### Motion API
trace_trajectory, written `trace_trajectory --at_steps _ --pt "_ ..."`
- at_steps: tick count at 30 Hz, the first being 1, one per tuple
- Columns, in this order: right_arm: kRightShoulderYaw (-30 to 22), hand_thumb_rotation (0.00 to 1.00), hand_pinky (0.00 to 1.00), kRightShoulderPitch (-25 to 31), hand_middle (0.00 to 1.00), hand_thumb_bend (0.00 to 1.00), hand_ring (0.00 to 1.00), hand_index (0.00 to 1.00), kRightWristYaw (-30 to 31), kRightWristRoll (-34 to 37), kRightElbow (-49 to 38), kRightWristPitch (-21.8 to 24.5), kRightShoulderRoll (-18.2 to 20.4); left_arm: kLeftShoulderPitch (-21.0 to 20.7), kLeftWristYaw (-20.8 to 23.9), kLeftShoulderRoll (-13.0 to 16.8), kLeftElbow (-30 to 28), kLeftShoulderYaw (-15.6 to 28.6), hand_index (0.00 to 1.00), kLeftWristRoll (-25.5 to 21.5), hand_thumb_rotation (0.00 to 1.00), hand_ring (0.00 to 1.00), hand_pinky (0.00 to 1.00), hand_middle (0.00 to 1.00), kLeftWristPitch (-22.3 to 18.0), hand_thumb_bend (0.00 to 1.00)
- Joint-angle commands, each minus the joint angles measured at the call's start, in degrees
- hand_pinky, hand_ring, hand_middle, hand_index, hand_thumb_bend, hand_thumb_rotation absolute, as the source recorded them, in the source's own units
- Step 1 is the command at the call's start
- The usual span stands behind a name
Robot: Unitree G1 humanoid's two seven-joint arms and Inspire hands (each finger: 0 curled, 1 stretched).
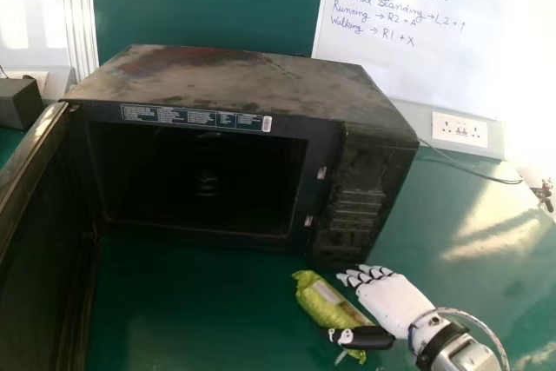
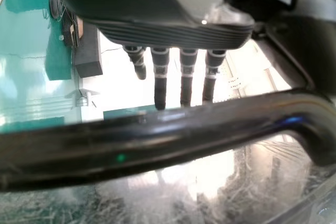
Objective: Put biscuit inside oven
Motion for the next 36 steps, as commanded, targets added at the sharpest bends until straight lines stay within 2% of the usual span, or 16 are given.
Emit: trace_trajectory --at_steps 1,9,16,21,24,27,29,36 --pt "-1.0 0.92 0.97 0.54 1.0 0.91 1.0 1.0 0.12 0.87 -1.3 0.21 -0.38 0.2 -0.3 0.65 0.74 0.75 0.88 -1.0 0.94 0.84 0.98 0.89 -0.7 1.0" --pt "-0.94 0.89 0.95 1.94 1.0 0.96 1.0 1.0 0.72 1.19 -2.06 0.79 0.06 -0.08 0.11 0.52 1.9 0.91 0.87 -0.58 0.94 0.84 0.97 0.89 -1.12 1.0" --pt "0.16 0.88 0.96 1.93 1.0 0.96 1.0 1.0 0.3 0.77 -1.23 0.99 0.89 0.12 1.58 0.44 1.6 1.02 0.87 -0.49 0.94 0.84 0.96 0.89 -0.33 1.0" --pt "0.43 0.81 0.94 2.26 0.99 0.98 0.99 1.0 -0.54 0.84 -0.64 0.8 1.18 0.28 2.57 0.26 2.01 1.32 0.87 0.27 0.94 0.83 0.94 0.89 -0.18 1.0" --pt "0.43 0.74 0.94 2.68 0.98 1.0 0.98 1.0 -0.96 0.99 -0.62 0.78 1.42 1.18 2.93 0.25 1.76 0.67 0.87 -1.16 0.94 0.84 0.96 0.89 1.39 1.0" --pt "0.31 0.66 0.93 3.13 0.98 0.97 0.97 1.0 -2.16 0.87 -0.4 0.4 1.59 1.85 3.27 0.08 1.6 0.38 0.87 -2.31 0.93 0.83 0.95 0.89 3.27 1.0" --pt "0.39 0.63 0.92 3.36 0.97 0.99 0.96 0.99 -3.02 0.59 -0.04 0.34 1.74 1.96 3.61 -0.33 1.42 0.38 0.87 -2.19 0.93 0.83 0.95 0.89 4.01 1.0" --pt "1.88 0.66 0.91 2.79 0.97 1.0 0.96 0.98 -3.34 -1.52 1.97 1.38 1.69 2.49 3.62 -1.28 0.61 0.05 0.88 -2.09 0.94 0.85 0.98 0.9 4.36 1.0"
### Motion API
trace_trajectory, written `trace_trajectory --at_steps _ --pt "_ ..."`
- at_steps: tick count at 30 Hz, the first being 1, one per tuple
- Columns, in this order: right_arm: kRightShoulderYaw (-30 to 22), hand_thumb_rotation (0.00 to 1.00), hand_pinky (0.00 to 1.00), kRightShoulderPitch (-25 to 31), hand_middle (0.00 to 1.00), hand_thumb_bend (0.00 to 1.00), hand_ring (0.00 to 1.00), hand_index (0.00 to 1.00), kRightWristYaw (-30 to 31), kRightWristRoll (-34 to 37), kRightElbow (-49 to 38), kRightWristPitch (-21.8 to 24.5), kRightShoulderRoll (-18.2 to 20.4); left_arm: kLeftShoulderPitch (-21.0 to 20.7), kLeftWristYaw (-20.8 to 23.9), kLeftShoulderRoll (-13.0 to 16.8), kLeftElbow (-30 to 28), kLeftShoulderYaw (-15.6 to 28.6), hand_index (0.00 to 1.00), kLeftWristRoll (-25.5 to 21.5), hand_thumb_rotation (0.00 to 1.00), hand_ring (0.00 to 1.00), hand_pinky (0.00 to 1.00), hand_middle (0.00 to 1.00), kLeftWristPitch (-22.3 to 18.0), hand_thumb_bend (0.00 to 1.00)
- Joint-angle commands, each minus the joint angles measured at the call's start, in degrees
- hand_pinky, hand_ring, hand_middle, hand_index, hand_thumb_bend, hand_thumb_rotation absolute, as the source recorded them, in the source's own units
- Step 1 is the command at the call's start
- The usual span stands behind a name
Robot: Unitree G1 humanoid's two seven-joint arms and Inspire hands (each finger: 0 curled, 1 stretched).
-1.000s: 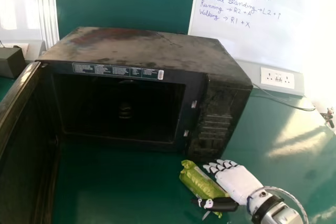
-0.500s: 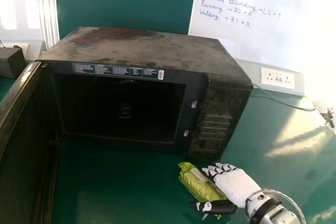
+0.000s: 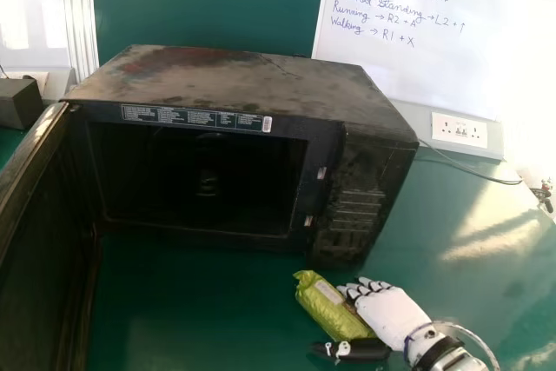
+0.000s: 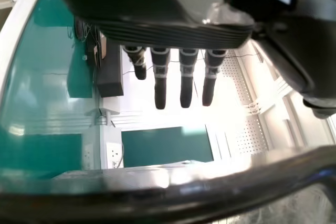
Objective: Put biscuit inside oven
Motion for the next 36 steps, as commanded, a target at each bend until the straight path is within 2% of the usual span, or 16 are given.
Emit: trace_trajectory --at_steps 1,6,16,18,20,21,22,23,24,26,27,28,29,33,36 --pt "0.88 0.66 0.91 -0.18 0.97 1.0 0.96 0.98 0.14 -0.77 1.1 0.69 0.3 0.73 -0.74 -0.77 -0.33 -0.12 0.88 -0.62 0.93 0.85 0.98 0.9 -0.48 1.0" --pt "2.18 0.67 0.91 -1.28 0.98 0.99 0.96 0.99 0.96 -2.81 2.5 2.18 0.09 0.82 -1.53 -1.16 -0.22 -0.12 0.89 -0.29 0.91 0.85 0.99 0.91 -1.39 1.0" --pt "4.21 0.65 0.85 -2.34 0.96 0.98 0.95 0.97 -4.55 -6.01 6.27 2.69 0.98 1.5 -1.97 -1.74 -0.57 -0.57 0.87 -0.35 0.92 0.85 0.97 0.89 -1.52 0.97" --pt "4.57 0.6 0.84 -2.39 0.96 0.94 0.94 0.96 -5.23 -6.3 6.62 2.78 0.97 1.96 -1.74 -2.05 -1.45 -1.08 0.88 -0.26 0.93 0.85 0.97 0.9 -1.31 0.97" --pt "4.78 0.52 0.78 -2.38 0.94 0.87 0.92 0.96 -5.52 -6.24 6.67 2.82 0.92 2.04 -1.74 -2.1 -2.12 -1.57 0.88 -0.54 0.95 0.86 0.97 0.9 -1.42 0.96" --pt "4.83 0.42 0.71 -2.36 0.93 0.84 0.9 0.94 -5.68 -6.15 6.66 2.81 0.91 2.15 -1.24 -2.45 -2.95 -1.96 0.88 -0.67 0.95 0.86 0.98 0.9 -1.23 0.95" --pt "4.88 0.22 0.57 -2.35 0.88 0.76 0.82 0.87 -6.03 -6.18 6.7 2.78 0.93 2.27 -0.62 -2.86 -3.86 -2.53 0.88 -1.18 0.95 0.86 0.97 0.9 -0.82 0.95" --pt "4.92 0.11 0.51 -2.34 0.84 0.74 0.76 0.81 -6.42 -6.15 6.76 2.67 0.95 2.32 0.09 -3.28 -4.6 -2.91 0.88 -1.12 0.95 0.85 0.96 0.9 -0.58 0.95" --pt "4.95 0.06 0.46 -2.34 0.79 0.71 0.7 0.74 -6.73 -6.05 6.83 2.56 0.95 2.33 0.72 -3.61 -5.11 -3.23 0.88 -1.0 0.95 0.85 0.96 0.9 -0.5 0.95" --pt "5.06 0.01 0.34 -2.37 0.66 0.66 0.52 0.63 -7.16 -5.82 6.96 2.43 0.91 2.19 1.32 -3.69 -5.23 -3.61 0.88 -1.06 0.95 0.85 0.96 0.9 -0.63 0.95" --pt "5.12 0.01 0.3 -2.39 0.62 0.65 0.47 0.6 -7.5 -5.61 7.09 2.27 0.89 1.73 1.6 -3.6 -4.95 -3.67 0.88 -1.07 0.95 0.85 0.96 0.9 -0.95 0.95" --pt "5.2 0.0 0.23 -2.4 0.51 0.63 0.35 0.54 -7.69 -5.48 7.15 2.2 0.86 1.17 2.22 -3.74 -4.81 -3.65 0.88 -0.62 0.95 0.85 0.95 0.89 -1.31 0.95" --pt "5.27 0.0 0.15 -2.41 0.49 0.57 0.24 0.45 -7.76 -5.28 7.13 2.12 0.79 1.02 3.08 -3.96 -4.83 -3.63 0.88 -0.09 0.96 0.84 0.95 0.9 -1.34 0.95" --pt "5.31 0.0 0.08 -2.4 0.46 0.52 0.15 0.49 -7.81 -4.61 7.0 2.17 0.87 1.99 4.93 -4.11 -5.61 -4.02 0.88 0.52 0.95 0.84 0.95 0.9 -1.09 0.95" --pt "5.26 0.0 0.03 -2.25 0.44 0.51 0.1 0.49 -7.27 -4.28 6.53 2.41 0.73 3.04 5.77 -4.52 -6.76 -5.32 0.89 -1.07 0.95 0.85 0.96 0.9 -0.54 0.95"
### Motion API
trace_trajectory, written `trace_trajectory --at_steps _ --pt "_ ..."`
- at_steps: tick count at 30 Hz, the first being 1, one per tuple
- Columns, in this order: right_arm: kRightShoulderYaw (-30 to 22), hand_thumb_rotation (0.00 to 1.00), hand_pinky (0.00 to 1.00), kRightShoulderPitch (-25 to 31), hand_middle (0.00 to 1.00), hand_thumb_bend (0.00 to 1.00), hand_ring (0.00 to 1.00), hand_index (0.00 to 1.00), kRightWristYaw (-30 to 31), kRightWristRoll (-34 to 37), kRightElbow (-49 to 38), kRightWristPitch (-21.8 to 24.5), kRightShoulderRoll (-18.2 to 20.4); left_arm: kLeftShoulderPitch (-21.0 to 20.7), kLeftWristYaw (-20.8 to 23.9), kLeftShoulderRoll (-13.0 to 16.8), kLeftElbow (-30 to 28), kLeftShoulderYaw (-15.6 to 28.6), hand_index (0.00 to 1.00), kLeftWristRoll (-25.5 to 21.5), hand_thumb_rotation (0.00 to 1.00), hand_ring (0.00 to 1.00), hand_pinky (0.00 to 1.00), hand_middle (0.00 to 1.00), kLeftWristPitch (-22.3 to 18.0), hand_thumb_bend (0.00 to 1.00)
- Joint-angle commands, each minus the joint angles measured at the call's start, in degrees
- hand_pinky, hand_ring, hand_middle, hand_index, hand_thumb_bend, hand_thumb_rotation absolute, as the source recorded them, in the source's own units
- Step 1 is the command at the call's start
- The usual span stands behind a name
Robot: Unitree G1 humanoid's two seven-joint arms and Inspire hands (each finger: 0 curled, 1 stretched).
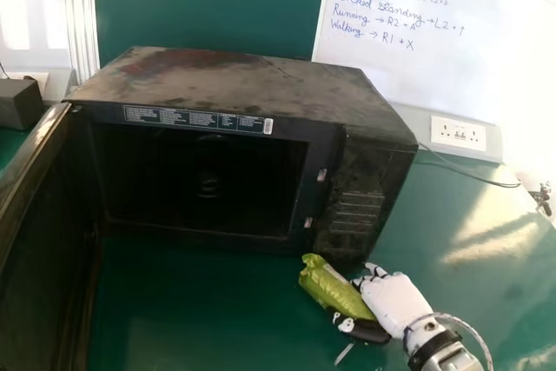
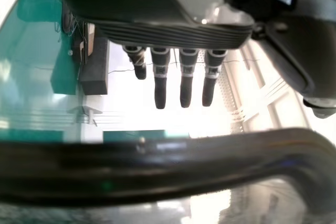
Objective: Put biscuit inside oven
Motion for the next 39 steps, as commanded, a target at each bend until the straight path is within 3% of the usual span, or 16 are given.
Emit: trace_trajectory --at_steps 1,16,30,39 --pt "1.21 0.0 0.02 1.79 0.44 0.51 0.09 0.49 2.16 0.22 0.45 -0.05 -0.08 1.59 0.87 -3.69 -0.92 -1.32 0.89 -1.29 0.95 0.85 0.96 0.9 0.28 0.95" --pt "0.68 0.0 0.02 2.06 0.43 0.51 0.07 0.49 0.88 2.36 -1.46 -1.22 0.19 0.92 3.32 -2.79 -0.48 -1.83 0.88 -1.12 0.96 0.83 0.94 0.89 -0.9 0.94" --pt "-4.36 0.0 0.02 7.44 0.44 0.51 0.09 0.49 5.69 9.6 -15.23 -3.77 0.19 -0.36 2.17 -1.88 1.33 -1.36 0.88 -2.73 0.97 0.83 0.92 0.89 -1.81 0.95" --pt "-5.6 0.0 0.02 8.75 0.44 0.51 0.09 0.49 6.39 11.15 -19.19 -5.74 1.9 -0.13 2.62 -1.96 1.34 -1.14 0.87 -1.96 0.94 0.82 0.89 0.87 -1.88 0.94"
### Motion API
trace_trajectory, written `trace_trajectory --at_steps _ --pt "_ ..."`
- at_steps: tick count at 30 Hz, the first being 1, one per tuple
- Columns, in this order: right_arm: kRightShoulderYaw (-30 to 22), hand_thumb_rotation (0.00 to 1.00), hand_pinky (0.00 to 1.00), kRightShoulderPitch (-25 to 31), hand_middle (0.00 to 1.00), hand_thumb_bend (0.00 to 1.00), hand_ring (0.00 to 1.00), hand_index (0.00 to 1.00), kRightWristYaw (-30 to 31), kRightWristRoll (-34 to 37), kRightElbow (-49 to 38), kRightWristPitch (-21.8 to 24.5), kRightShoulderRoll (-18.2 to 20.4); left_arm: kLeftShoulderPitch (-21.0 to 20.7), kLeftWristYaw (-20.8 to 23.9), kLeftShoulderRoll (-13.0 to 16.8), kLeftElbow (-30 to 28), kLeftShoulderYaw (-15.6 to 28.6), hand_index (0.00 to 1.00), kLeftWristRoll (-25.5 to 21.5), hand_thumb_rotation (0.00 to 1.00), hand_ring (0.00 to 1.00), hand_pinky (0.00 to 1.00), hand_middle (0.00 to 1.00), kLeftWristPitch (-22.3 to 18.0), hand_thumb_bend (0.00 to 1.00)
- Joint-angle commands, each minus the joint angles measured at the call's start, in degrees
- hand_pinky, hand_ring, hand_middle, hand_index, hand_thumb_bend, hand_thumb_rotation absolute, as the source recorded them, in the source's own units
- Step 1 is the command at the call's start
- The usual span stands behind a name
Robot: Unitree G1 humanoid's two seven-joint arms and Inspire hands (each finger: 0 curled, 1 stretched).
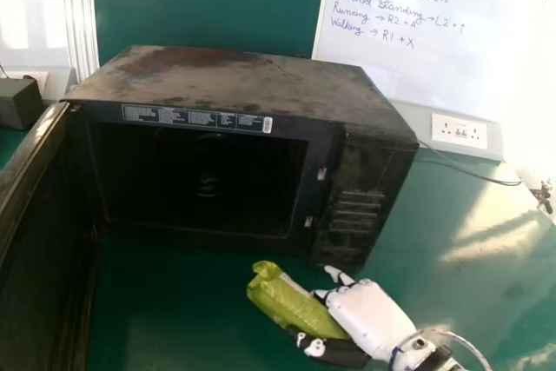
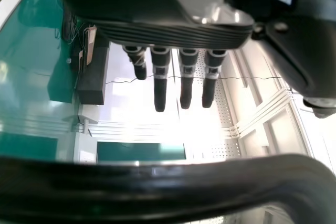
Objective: Put biscuit inside oven
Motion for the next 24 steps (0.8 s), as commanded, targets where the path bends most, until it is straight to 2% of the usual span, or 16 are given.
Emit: trace_trajectory --at_steps 1,8,14,24 --pt "-0.59 0.0 0.02 0.03 0.44 0.51 0.09 0.49 0.51 0.69 -1.33 -0.53 0.81 -0.38 0.15 -1.97 0.29 0.23 0.87 -0.05 0.94 0.82 0.89 0.87 -0.35 0.94" --pt "0.53 0.0 0.02 -1.42 0.44 0.51 0.09 0.49 1.76 0.76 -1.25 -1.8 2.55 0.07 0.28 -2.03 0.03 0.04 0.87 0.26 0.93 0.82 0.92 0.88 -0.06 0.9" --pt "2.61 0.0 0.03 -5.05 0.43 0.51 0.1 0.49 2.43 0.19 0.13 -3.1 4.54 -1.05 0.07 -1.98 1.12 -0.01 0.87 0.24 0.95 0.82 0.93 0.89 -0.63 0.91" --pt "6.0 0.0 0.03 -9.24 0.43 0.51 0.1 0.49 3.49 -1.55 1.67 -2.18 8.54 -0.62 0.05 -2.21 0.56 -0.81 0.87 0.15 0.94 0.83 0.92 0.88 -0.37 0.91"
